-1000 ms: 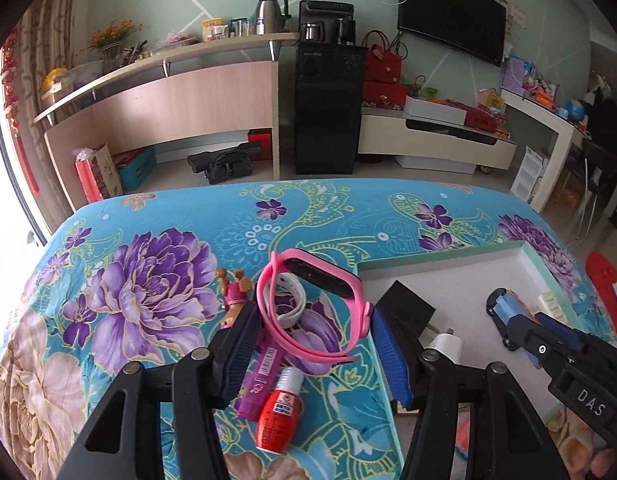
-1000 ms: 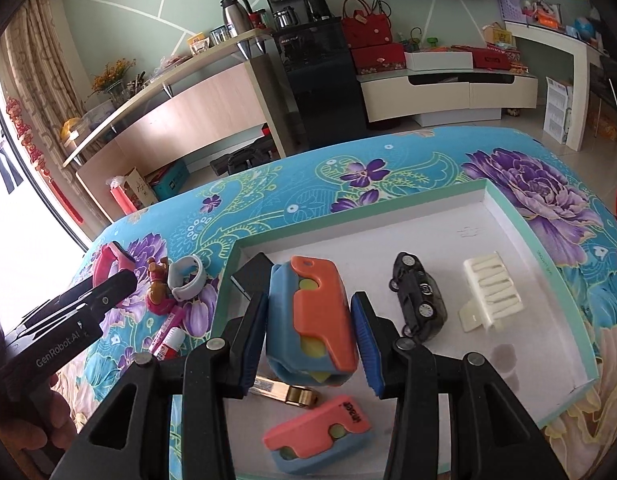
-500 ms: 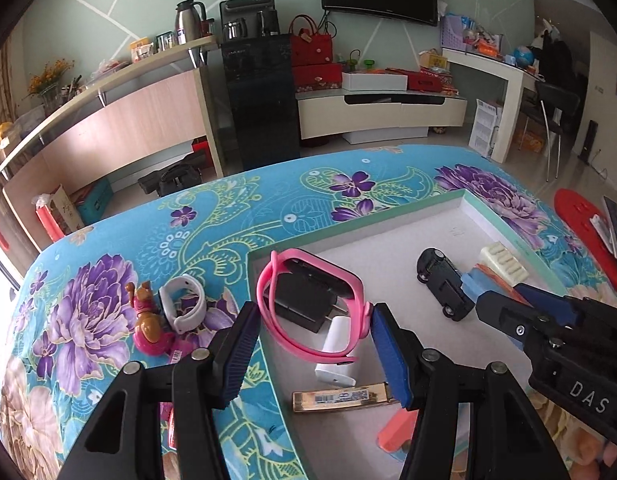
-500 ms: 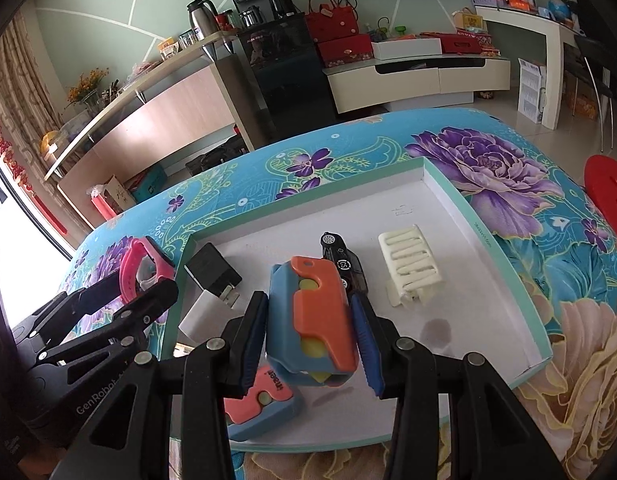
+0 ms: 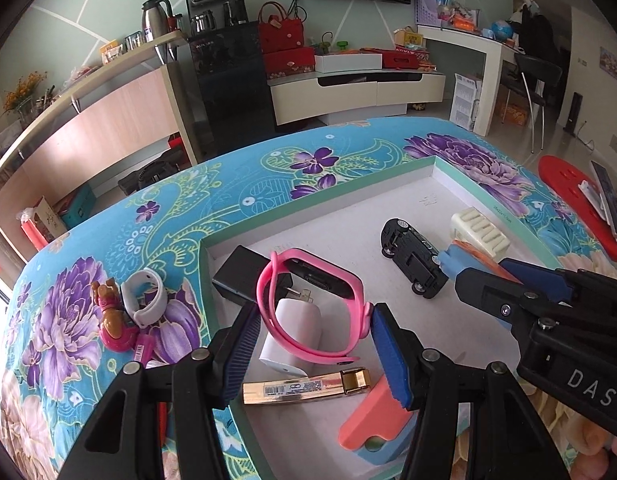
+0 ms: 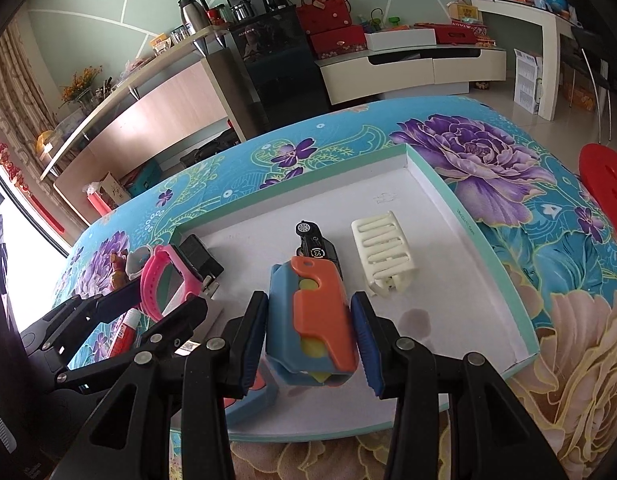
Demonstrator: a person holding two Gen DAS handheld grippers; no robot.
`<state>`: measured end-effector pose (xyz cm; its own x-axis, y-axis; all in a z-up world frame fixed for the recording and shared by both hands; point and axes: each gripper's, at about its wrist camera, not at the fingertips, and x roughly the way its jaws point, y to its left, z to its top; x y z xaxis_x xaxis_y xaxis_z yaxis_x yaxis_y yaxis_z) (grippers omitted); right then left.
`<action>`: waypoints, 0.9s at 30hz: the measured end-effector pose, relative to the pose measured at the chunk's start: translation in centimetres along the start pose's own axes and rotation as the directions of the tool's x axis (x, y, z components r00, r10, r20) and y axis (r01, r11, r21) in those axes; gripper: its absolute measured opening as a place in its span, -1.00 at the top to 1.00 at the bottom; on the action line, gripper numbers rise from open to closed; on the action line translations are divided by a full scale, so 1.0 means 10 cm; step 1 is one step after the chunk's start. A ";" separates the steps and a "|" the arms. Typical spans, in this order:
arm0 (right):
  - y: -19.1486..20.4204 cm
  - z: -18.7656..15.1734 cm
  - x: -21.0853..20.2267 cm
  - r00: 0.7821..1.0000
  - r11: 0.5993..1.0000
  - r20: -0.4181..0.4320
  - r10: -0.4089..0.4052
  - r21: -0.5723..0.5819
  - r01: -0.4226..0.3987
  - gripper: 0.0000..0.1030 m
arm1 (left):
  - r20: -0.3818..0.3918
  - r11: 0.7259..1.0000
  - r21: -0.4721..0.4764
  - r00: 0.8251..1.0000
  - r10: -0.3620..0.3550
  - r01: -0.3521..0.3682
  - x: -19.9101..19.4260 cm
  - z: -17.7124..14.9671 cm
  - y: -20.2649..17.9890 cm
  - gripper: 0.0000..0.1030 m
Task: Organize rigid objects
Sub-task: 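Lower and release the toy with the right tool while the left tool releases the pink band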
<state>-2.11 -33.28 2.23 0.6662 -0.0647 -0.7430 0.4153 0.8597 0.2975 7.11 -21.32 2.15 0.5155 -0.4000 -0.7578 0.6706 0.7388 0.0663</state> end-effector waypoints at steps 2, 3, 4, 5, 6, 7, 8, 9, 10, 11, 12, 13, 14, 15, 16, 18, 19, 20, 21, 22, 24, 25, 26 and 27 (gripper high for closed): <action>-0.01 0.00 0.01 1.000 1.000 -0.004 -0.002 -0.001 0.002 0.14 | -0.009 1.000 0.003 1.000 -0.002 0.002 0.01 -0.01 -0.02 -0.18; -0.02 -0.01 0.03 1.000 1.000 -0.009 -0.005 -0.001 0.005 0.14 | -0.013 1.000 0.004 1.000 -0.003 0.003 0.02 -0.02 -0.02 -0.18; -0.04 -0.01 0.05 1.000 1.000 -0.016 -0.010 0.000 0.010 0.14 | -0.018 1.000 0.005 1.000 -0.005 0.005 0.03 -0.02 -0.03 -0.18; -0.04 -0.02 0.06 1.000 1.000 -0.021 -0.016 0.001 0.016 0.14 | -0.022 1.000 0.006 1.000 -0.007 0.007 0.04 -0.02 -0.04 -0.18; -0.05 -0.02 0.07 0.999 1.000 -0.025 -0.023 0.003 0.023 0.14 | -0.026 1.000 0.008 1.000 -0.008 0.009 0.05 -0.03 -0.05 -0.18; -0.07 -0.02 0.08 0.999 1.000 -0.026 -0.028 0.007 0.028 0.14 | -0.030 1.000 0.012 1.000 -0.009 0.009 0.05 -0.03 -0.06 -0.18; -0.08 -0.03 0.08 0.999 0.999 -0.026 -0.029 0.012 0.030 0.14 | -0.033 1.000 0.014 0.999 -0.009 0.009 0.06 -0.04 -0.07 -0.18; -0.09 -0.02 0.08 0.999 0.999 -0.027 -0.029 0.018 0.030 0.14 | -0.037 1.000 0.016 0.999 -0.010 0.010 0.07 -0.04 -0.08 -0.18; -0.11 -0.03 0.09 0.999 0.999 -0.028 -0.030 0.020 0.031 0.14 | -0.040 1.000 0.017 0.999 -0.011 0.012 0.08 -0.05 -0.09 -0.18; -0.11 -0.03 0.09 0.999 0.999 -0.030 -0.033 0.022 0.034 0.14 | -0.043 1.000 0.017 0.999 -0.013 0.013 0.09 -0.05 -0.09 -0.18; -0.12 -0.03 0.10 0.999 0.999 -0.033 -0.036 0.022 0.037 0.14 | -0.046 1.000 0.016 0.999 -0.015 0.016 0.09 -0.05 -0.09 -0.18; -0.12 -0.03 0.11 0.999 0.999 -0.037 -0.038 0.023 0.039 0.14 | -0.044 1.000 0.018 0.999 -0.012 0.013 0.09 -0.06 -0.10 -0.18; -0.12 -0.04 0.12 0.998 0.999 -0.041 -0.041 0.024 0.042 0.14 | -0.045 1.000 0.021 0.999 -0.010 0.011 0.10 -0.06 -0.11 -0.18; -0.13 -0.04 0.13 0.998 0.999 -0.045 -0.046 0.025 0.047 0.14 | -0.044 1.000 0.022 0.999 -0.011 0.012 0.09 -0.06 -0.11 -0.18; -0.13 -0.04 0.14 0.998 0.998 -0.048 -0.048 0.026 0.050 0.14 | -0.044 1.000 0.023 0.999 -0.010 0.011 0.09 -0.06 -0.11 -0.18; -0.14 -0.05 0.15 0.997 0.998 -0.053 -0.050 0.029 0.052 0.14 | -0.044 1.000 0.026 0.999 -0.015 0.016 0.09 -0.06 -0.12 -0.18; -0.14 -0.05 0.16 0.997 0.998 -0.055 -0.052 0.029 0.053 0.14 | -0.044 0.999 0.027 0.999 -0.017 0.019 0.09 -0.06 -0.13 -0.18; -0.14 -0.05 0.17 0.997 0.998 -0.056 -0.055 0.028 0.056 0.14 | -0.045 0.999 0.029 0.999 -0.021 0.022 0.09 -0.06 -0.13 -0.18; -0.14 -0.06 0.18 0.997 0.998 -0.058 -0.056 0.028 0.058 0.14 | -0.044 0.999 0.031 0.999 -0.024 0.025 0.08 -0.06 -0.14 -0.18; -0.15 -0.06 0.18 0.997 0.998 -0.059 -0.057 0.029 0.059 0.14 | -0.044 0.999 0.034 0.999 -0.025 0.026 0.08 -0.06 -0.15 -0.18; -0.15 -0.06 0.19 0.996 0.997 -0.062 -0.062 0.031 0.064 0.14 | -0.044 0.999 0.040 0.999 -0.026 0.028 0.08 -0.06 -0.16 -0.18; -0.16 -0.06 0.19 0.996 0.997 -0.064 -0.065 0.033 0.067 0.14 | -0.044 0.999 0.044 0.999 -0.024 0.026 0.08 -0.06 -0.17 -0.18; -0.16 -0.07 0.19 0.996 0.997 -0.066 -0.066 0.034 0.069 0.14 | -0.044 0.998 0.048 0.999 -0.024 0.026 0.08 -0.06 -0.18 -0.18; -0.17 -0.06 0.20 0.995 0.997 -0.067 -0.068 0.035 0.070 0.14 | -0.044 0.998 0.052 0.999 -0.025 0.027 0.08 -0.06 -0.19 -0.18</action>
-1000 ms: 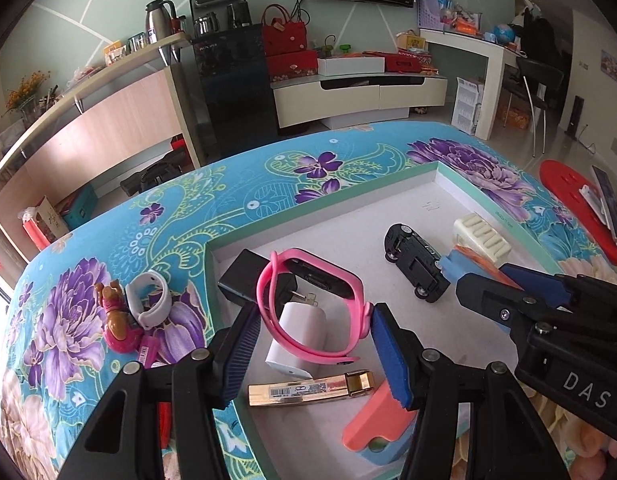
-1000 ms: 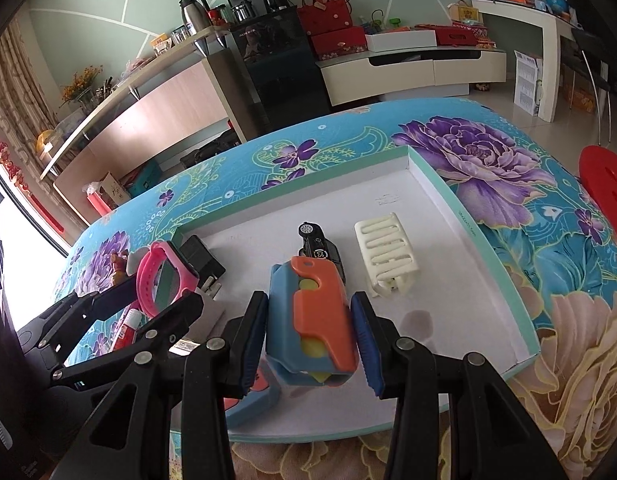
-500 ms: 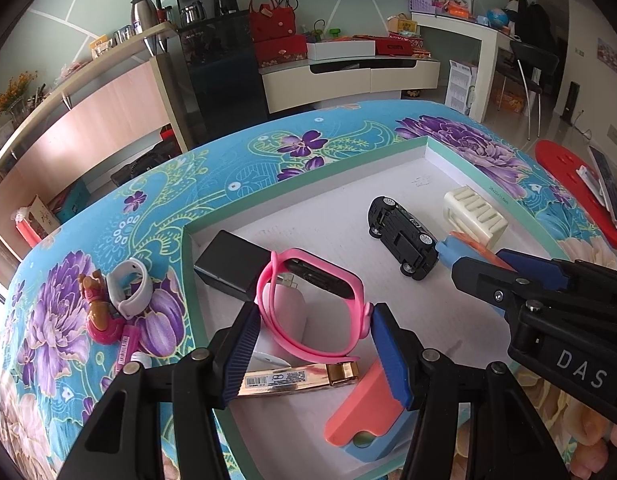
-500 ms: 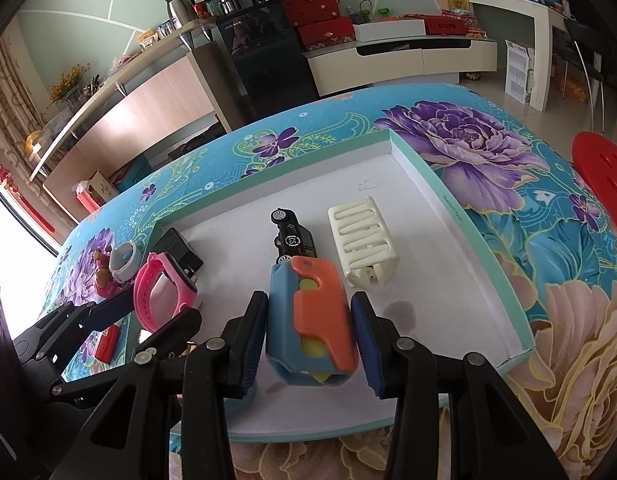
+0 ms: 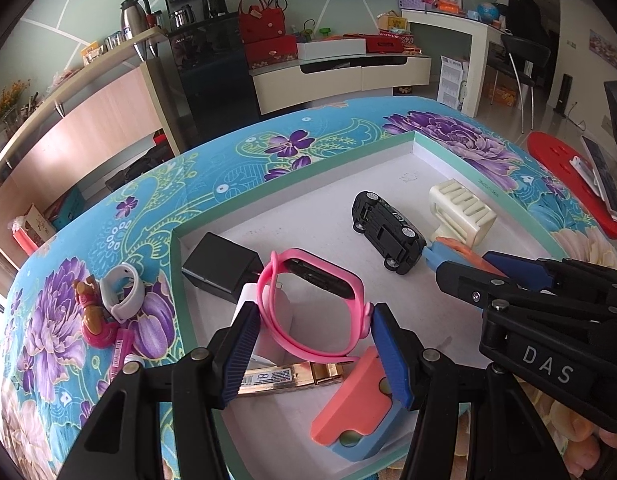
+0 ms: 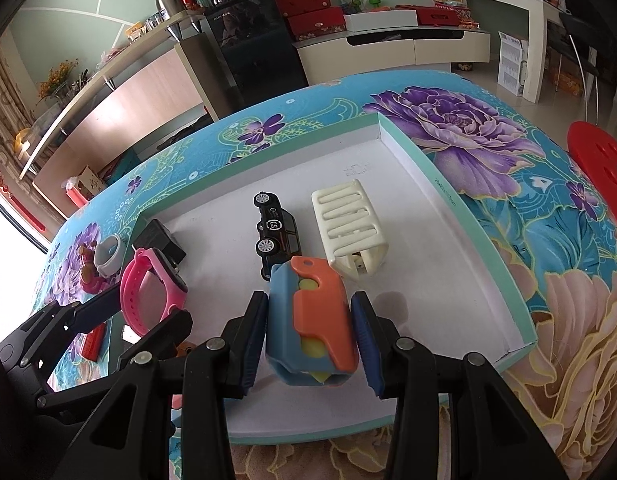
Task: Organize rigid objects
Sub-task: 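Lower and release the toy with the right tool while the left tool releases the pink band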
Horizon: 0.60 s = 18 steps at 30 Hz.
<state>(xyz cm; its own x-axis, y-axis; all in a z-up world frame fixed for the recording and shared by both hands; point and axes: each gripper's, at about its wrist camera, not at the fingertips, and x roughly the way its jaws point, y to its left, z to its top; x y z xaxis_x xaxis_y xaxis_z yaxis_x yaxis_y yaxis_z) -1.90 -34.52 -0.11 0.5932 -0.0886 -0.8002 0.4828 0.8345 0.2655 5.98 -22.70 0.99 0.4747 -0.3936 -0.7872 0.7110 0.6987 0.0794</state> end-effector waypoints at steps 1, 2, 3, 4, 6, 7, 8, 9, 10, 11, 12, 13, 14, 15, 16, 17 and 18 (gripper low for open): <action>0.00 0.00 0.01 1.000 1.000 -0.002 -0.002 0.001 0.002 0.14 | -0.002 1.000 0.002 1.000 -0.001 0.001 0.00 0.00 0.00 -0.18; -0.01 0.00 0.01 1.000 1.000 -0.004 -0.003 0.001 0.003 0.14 | -0.004 1.000 0.001 1.000 -0.005 0.005 -0.01 0.00 -0.01 -0.18; -0.01 0.00 0.01 1.000 1.000 -0.005 -0.006 0.001 0.006 0.14 | -0.003 1.000 0.002 1.000 -0.011 0.011 -0.01 0.00 -0.01 -0.18; -0.01 0.00 0.02 1.000 1.000 -0.007 -0.008 0.002 0.008 0.14 | -0.003 1.000 0.004 1.000 -0.012 0.012 -0.01 0.00 -0.02 -0.18; -0.03 0.00 0.02 1.000 1.000 -0.009 -0.010 0.005 0.010 0.14 | -0.007 1.000 0.011 1.000 -0.013 0.013 -0.01 0.00 -0.04 -0.18; -0.03 0.00 0.02 1.000 1.000 -0.009 -0.011 0.007 0.011 0.14 | -0.007 1.000 0.015 1.000 -0.015 0.015 -0.01 0.00 -0.05 -0.18; -0.04 0.00 0.01 1.000 1.000 -0.008 -0.012 0.008 0.012 0.14 | -0.006 1.000 0.019 1.000 -0.016 0.016 -0.02 0.00 -0.06 -0.18; -0.04 0.00 0.01 1.000 1.000 -0.008 -0.012 0.009 0.012 0.14 | -0.004 1.000 0.023 1.000 -0.019 0.020 -0.02 0.00 -0.07 -0.18; -0.04 0.00 0.02 1.000 1.000 -0.009 -0.013 0.010 0.013 0.14 | -0.003 0.999 0.025 1.000 -0.024 0.024 -0.03 0.00 -0.08 -0.18; -0.04 0.00 0.02 1.000 1.000 -0.011 -0.013 0.011 0.013 0.14 | -0.006 0.999 0.028 1.000 -0.027 0.027 -0.02 -0.01 -0.09 -0.18; -0.04 0.00 0.02 1.000 1.000 -0.012 -0.012 0.011 0.013 0.14 | -0.011 0.999 0.029 1.000 -0.027 0.027 -0.01 -0.01 -0.09 -0.19; -0.04 0.00 0.02 1.000 1.000 -0.012 -0.012 0.010 0.013 0.14 | -0.019 0.999 0.029 0.999 -0.027 0.027 0.01 -0.02 -0.10 -0.19; -0.04 0.00 0.02 1.000 1.000 -0.012 -0.013 0.010 0.013 0.14 | -0.027 0.999 0.028 0.999 -0.028 0.029 0.03 -0.02 -0.10 -0.19; -0.04 0.00 0.02 1.000 1.000 -0.012 -0.013 0.010 0.013 0.14 | -0.034 0.999 0.027 0.999 -0.031 0.032 0.05 -0.03 -0.10 -0.19; -0.04 0.00 0.02 1.000 1.000 -0.013 -0.012 0.011 0.012 0.14 | -0.038 0.999 0.025 0.999 -0.033 0.034 0.06 -0.03 -0.10 -0.19; -0.04 0.00 0.02 1.000 1.000 -0.013 -0.012 0.011 0.012 0.14 | -0.041 0.999 0.023 0.999 -0.036 0.037 0.07 -0.04 -0.11 -0.19; -0.04 0.00 0.03 1.000 1.000 -0.013 -0.012 0.011 0.012 0.14 | -0.045 0.999 0.022 0.998 -0.037 0.038 0.08 -0.04 -0.11 -0.19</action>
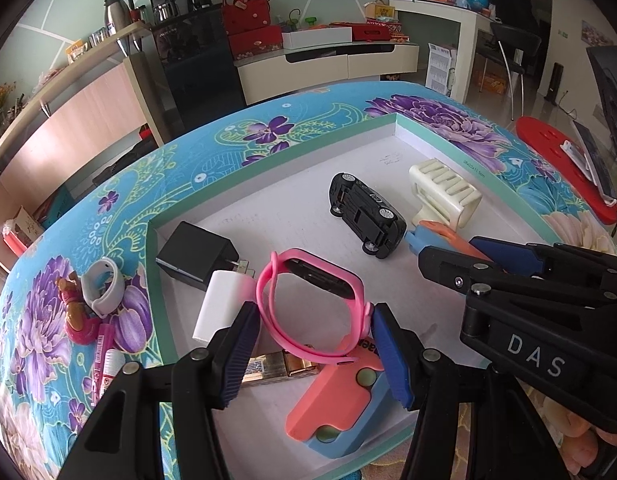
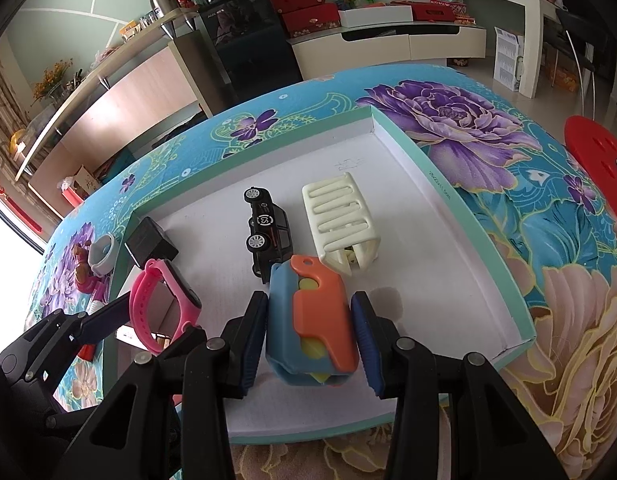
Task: Organize rigid objects
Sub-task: 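Lower and release the toy with the right tool while the left tool releases the pink band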
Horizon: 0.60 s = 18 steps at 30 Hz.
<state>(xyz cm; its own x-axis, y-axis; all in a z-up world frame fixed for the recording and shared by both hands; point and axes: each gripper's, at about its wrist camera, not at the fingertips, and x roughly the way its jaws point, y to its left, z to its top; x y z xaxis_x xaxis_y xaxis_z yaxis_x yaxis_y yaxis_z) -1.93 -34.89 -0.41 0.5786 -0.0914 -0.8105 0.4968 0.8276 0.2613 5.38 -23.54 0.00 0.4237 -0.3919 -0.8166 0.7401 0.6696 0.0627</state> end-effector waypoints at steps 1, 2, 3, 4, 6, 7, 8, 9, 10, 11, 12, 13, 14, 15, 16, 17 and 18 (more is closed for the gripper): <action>0.00 0.00 0.00 1.000 1.000 -0.001 0.000 -0.001 0.000 0.14 | -0.002 1.000 -0.001 1.000 0.001 -0.001 0.01 0.00 0.00 -0.19; 0.00 0.00 0.01 1.000 1.000 -0.003 0.000 -0.002 0.000 0.14 | -0.003 1.000 -0.002 1.000 0.000 0.000 0.02 -0.01 0.00 -0.20; 0.01 0.00 0.01 1.000 1.000 -0.004 0.000 -0.002 0.000 0.14 | -0.005 1.000 -0.001 1.000 0.000 0.000 0.03 -0.01 0.00 -0.20; 0.01 0.00 0.01 1.000 1.000 -0.005 0.000 -0.002 0.000 0.13 | -0.008 1.000 -0.001 1.000 0.000 0.000 0.03 -0.01 -0.01 -0.21; 0.01 0.00 0.01 1.000 1.000 -0.007 0.000 -0.003 0.000 0.13 | -0.014 1.000 -0.002 1.000 -0.001 0.001 0.04 -0.01 -0.01 -0.21; 0.01 0.00 0.01 1.000 1.000 -0.006 -0.001 -0.004 0.001 0.13 | -0.015 1.000 -0.001 1.000 -0.002 0.002 0.04 -0.01 -0.01 -0.21; 0.01 0.00 0.01 1.000 1.000 -0.006 -0.003 -0.005 0.003 0.13 | -0.016 1.000 -0.001 1.000 -0.004 0.004 0.04 -0.01 -0.01 -0.21; 0.01 0.00 0.00 1.000 1.000 -0.004 -0.004 -0.007 0.004 0.13 | -0.017 1.000 -0.001 1.000 -0.005 0.005 0.04 -0.01 -0.01 -0.21; 0.01 0.00 -0.01 1.000 1.000 -0.003 -0.004 -0.006 0.004 0.13 | -0.016 1.000 0.000 1.000 -0.004 0.004 0.03 0.00 -0.01 -0.23; 0.02 0.00 -0.02 1.000 1.000 0.001 -0.001 -0.006 0.001 0.13 | -0.015 1.000 0.000 1.000 -0.003 0.003 0.02 0.00 0.00 -0.24; 0.01 0.00 -0.03 1.000 1.000 0.004 0.000 -0.006 0.000 0.11 | -0.015 1.000 0.000 1.000 -0.002 0.002 0.02 0.00 0.00 -0.29; 0.02 0.01 -0.04 1.000 1.000 0.006 0.002 -0.007 -0.002 0.10 | -0.013 1.000 0.000 1.000 -0.002 0.002 0.01 0.00 0.01 -0.31; 0.02 0.01 -0.05 1.000 1.000 0.010 0.002 -0.009 -0.002 0.10 | -0.010 1.000 -0.001 1.000 -0.001 0.001 -0.01 0.01 0.01 -0.31; 0.03 0.01 -0.07 1.000 1.000 0.015 0.002 -0.010 -0.002 0.10 | -0.008 1.000 -0.001 1.000 -0.002 0.002 -0.03 0.01 0.02 -0.31; 0.03 0.02 -0.09 1.000 1.000 0.020 0.003 -0.011 -0.003 0.10 | -0.003 1.000 0.000 1.000 -0.003 0.003 -0.05 0.01 0.02 -0.31; 0.04 0.02 -0.12 1.000 1.000 0.028 0.004 -0.013 -0.004 0.10 | 0.005 1.000 -0.001 1.000 -0.003 0.003 -0.08 0.02 0.03 -0.31; 0.04 0.03 -0.15 0.999 1.000 0.039 0.005 -0.013 -0.004 0.10 | 0.011 1.000 -0.001 1.000 -0.001 0.001 -0.11 0.02 0.04 -0.31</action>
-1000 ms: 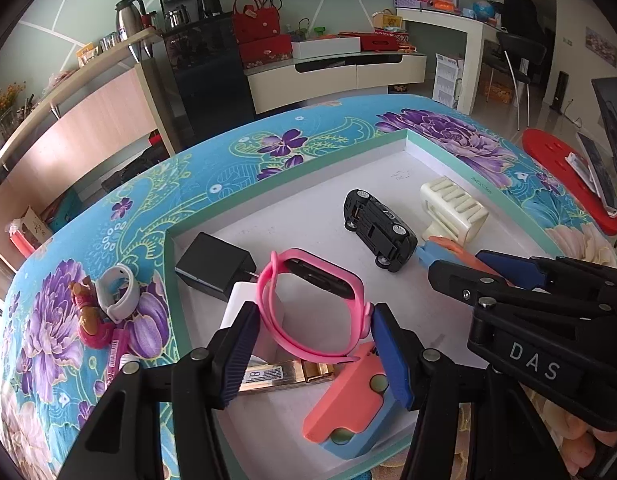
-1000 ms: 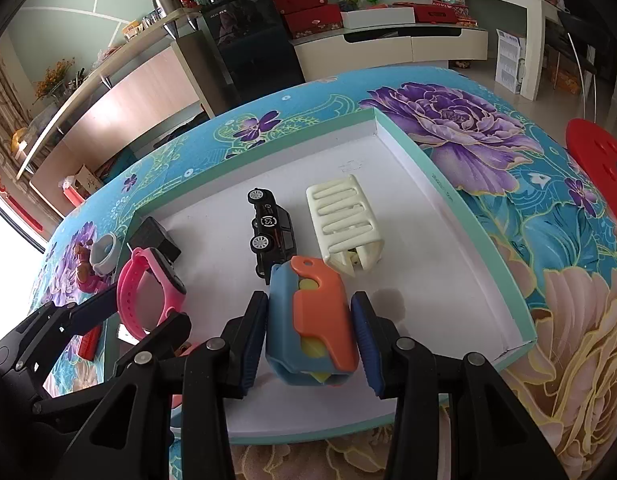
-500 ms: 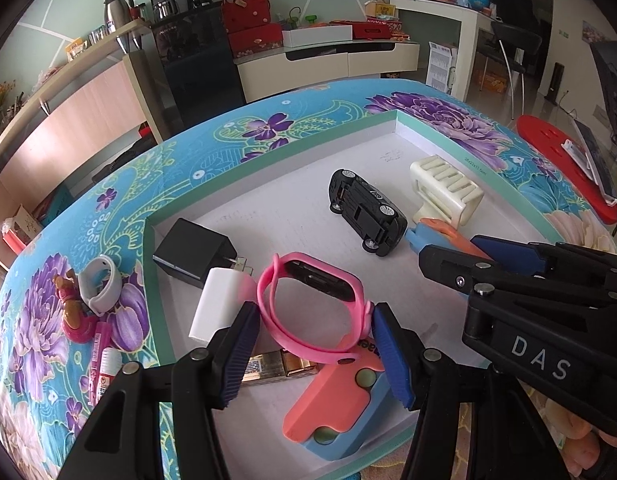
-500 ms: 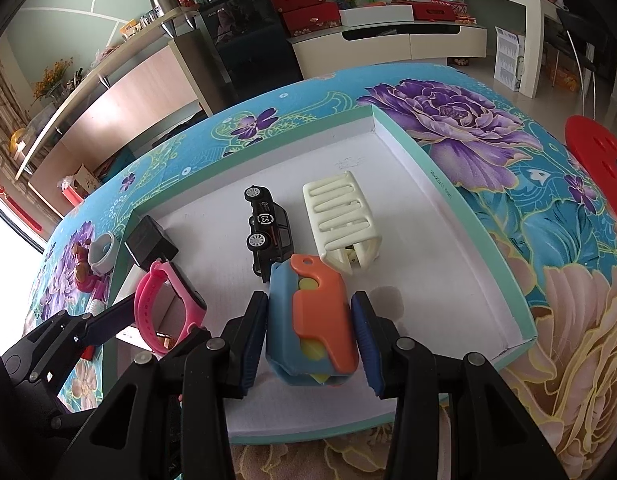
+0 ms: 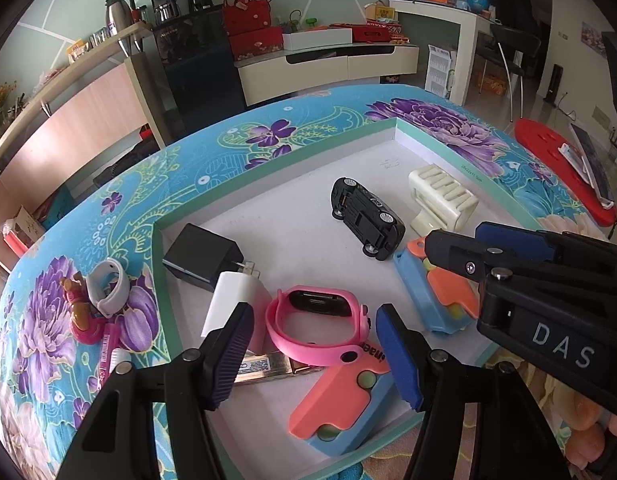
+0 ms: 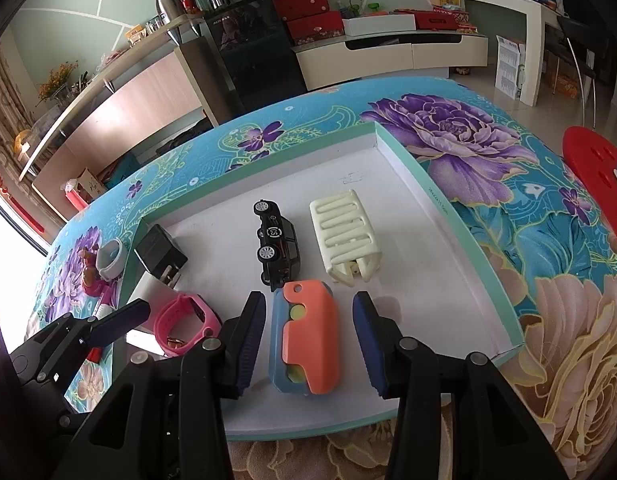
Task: Organize rigid objects
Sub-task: 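Lower and release the toy with the right tool while the left tool releases the pink band, then withdraw both open tools from the tray back to the object pile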
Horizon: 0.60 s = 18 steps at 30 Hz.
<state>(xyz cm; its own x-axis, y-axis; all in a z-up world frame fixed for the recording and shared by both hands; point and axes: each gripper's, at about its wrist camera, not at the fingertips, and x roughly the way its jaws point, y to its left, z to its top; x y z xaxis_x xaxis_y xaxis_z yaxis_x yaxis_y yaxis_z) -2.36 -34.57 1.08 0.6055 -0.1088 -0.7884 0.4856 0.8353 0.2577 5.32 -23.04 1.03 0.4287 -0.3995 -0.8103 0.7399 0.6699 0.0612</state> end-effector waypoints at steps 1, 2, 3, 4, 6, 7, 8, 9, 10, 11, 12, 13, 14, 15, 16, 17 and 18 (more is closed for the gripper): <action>0.01 0.01 -0.03 1.000 1.000 0.010 0.001 0.000 -0.001 0.10 | 0.007 1.000 -0.001 1.000 0.002 -0.002 -0.03 0.01 0.01 -0.31; 0.01 0.02 -0.07 1.000 1.000 0.021 0.005 -0.001 -0.005 0.10 | 0.014 1.000 -0.005 1.000 0.005 -0.005 -0.06 0.01 0.03 -0.31; 0.02 0.03 -0.10 0.999 1.000 0.031 0.009 0.000 -0.009 0.10 | 0.019 1.000 -0.009 1.000 0.008 -0.007 -0.08 0.01 0.05 -0.31; 0.02 0.03 -0.12 0.999 1.000 0.040 0.011 -0.001 -0.011 0.10 | 0.025 1.000 -0.015 1.000 0.012 -0.011 -0.11 0.01 0.08 -0.31; 0.04 0.05 -0.17 0.998 1.000 0.053 0.014 -0.005 -0.013 0.10 | 0.034 0.999 -0.034 0.999 0.029 -0.028 -0.15 0.02 0.16 -0.31; 0.04 0.05 -0.18 0.998 1.000 0.058 0.015 -0.007 -0.015 0.10 | 0.039 0.998 -0.045 0.998 0.041 -0.040 -0.17 0.02 0.20 -0.31; 0.05 0.05 -0.18 0.998 1.000 0.059 0.017 -0.009 -0.016 0.10 | 0.043 0.997 -0.056 0.998 0.055 -0.052 -0.19 0.02 0.25 -0.31; 0.05 0.05 -0.17 0.998 1.000 0.058 0.018 -0.010 -0.018 0.10 | 0.047 0.995 -0.070 0.997 0.068 -0.065 -0.20 0.01 0.31 -0.31; 0.06 0.05 -0.16 0.998 1.000 0.054 0.019 -0.012 -0.019 0.10 | 0.049 0.993 -0.088 0.995 0.082 -0.077 -0.22 0.01 0.37 -0.31; 0.07 0.05 -0.14 0.999 1.000 0.048 0.020 -0.013 -0.019 0.10 | 0.048 0.990 -0.107 0.994 0.095 -0.090 -0.23 0.00 0.43 -0.31; 0.08 0.04 -0.12 0.999 1.000 0.041 0.020 -0.016 -0.020 0.10 | 0.047 0.987 -0.127 0.993 0.107 -0.101 -0.23 -0.01 0.49 -0.31; 0.10 0.04 -0.11 0.999 1.000 0.038 0.022 -0.021 -0.021 0.10 | 0.045 0.983 -0.146 0.992 0.118 -0.110 -0.24 -0.02 0.56 -0.31; 0.12 0.04 -0.10 0.999 0.999 0.036 0.025 -0.027 -0.024 0.10 | 0.042 0.979 -0.165 0.991 0.128 -0.120 -0.25 -0.04 0.62 -0.31; 0.13 0.03 -0.09 0.999 0.999 0.035 0.029 -0.031 -0.028 0.10 | 0.039 0.975 -0.182 0.989 0.140 -0.131 -0.25 -0.05 0.68 -0.31; 0.16 0.03 -0.08 0.999 0.999 0.035 0.034 -0.036 -0.033 0.10 | 0.036 0.970 -0.198 0.988 0.153 -0.143 -0.25 -0.06 0.74 -0.31; 0.19 0.03 -0.07 0.999 0.998 0.033 0.040 -0.041 -0.038 0.10 | 0.032 0.965 -0.213 0.986 0.166 -0.156 -0.26 -0.08 0.80 -0.31; 0.22 0.03 -0.07 0.999 0.998 0.032 0.044 -0.049 -0.043 0.10 | 0.028 0.960 -0.227 0.984 0.178 -0.167 -0.26 -0.09 0.85 -0.32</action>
<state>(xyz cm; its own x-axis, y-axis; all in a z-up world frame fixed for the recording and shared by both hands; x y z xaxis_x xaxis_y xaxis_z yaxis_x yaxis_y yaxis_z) -1.53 -32.80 2.31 0.6461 -0.0887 -0.7580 0.4279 0.8646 0.2635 10.03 -15.76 3.14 0.5675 -0.2912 -0.7702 0.5208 0.8514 0.0619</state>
